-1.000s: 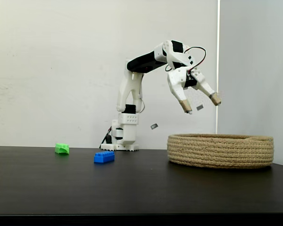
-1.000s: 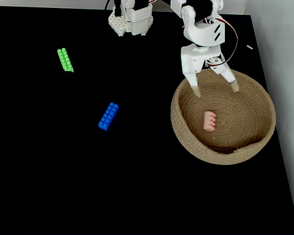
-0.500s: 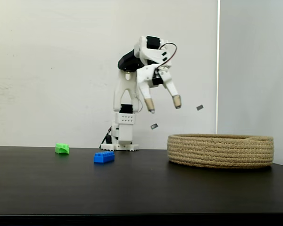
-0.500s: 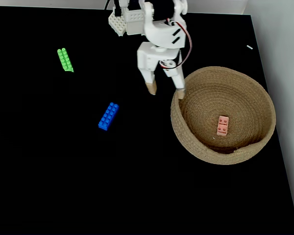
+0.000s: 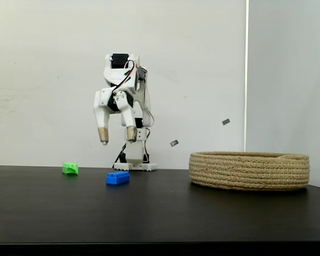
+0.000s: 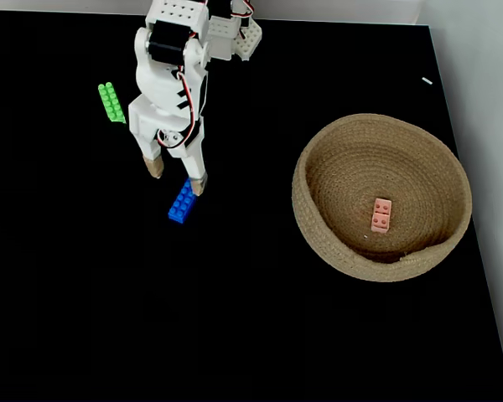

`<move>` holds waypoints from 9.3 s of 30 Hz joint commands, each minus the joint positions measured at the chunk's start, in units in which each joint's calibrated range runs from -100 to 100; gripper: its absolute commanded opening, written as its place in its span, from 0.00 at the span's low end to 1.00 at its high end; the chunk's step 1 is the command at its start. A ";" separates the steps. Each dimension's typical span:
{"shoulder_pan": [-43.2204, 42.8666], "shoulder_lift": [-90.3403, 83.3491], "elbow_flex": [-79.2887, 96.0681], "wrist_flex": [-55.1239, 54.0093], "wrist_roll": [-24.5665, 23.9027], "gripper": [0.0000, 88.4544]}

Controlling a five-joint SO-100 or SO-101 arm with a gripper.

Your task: Place the lego blocks in the tray

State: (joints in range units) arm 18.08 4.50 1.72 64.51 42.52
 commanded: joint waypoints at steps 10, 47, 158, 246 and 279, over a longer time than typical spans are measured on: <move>0.39 4.45 1.70 -4.83 0.54 0.30; -2.91 1.09 10.45 -10.08 0.63 0.00; 27.76 -54.19 58.70 -13.99 26.32 0.40; -11.57 -27.88 15.38 -20.16 7.72 0.00; -38.28 -14.13 10.27 -14.24 -11.18 0.41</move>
State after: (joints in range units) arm -23.05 -2.46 12.24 49.98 30.11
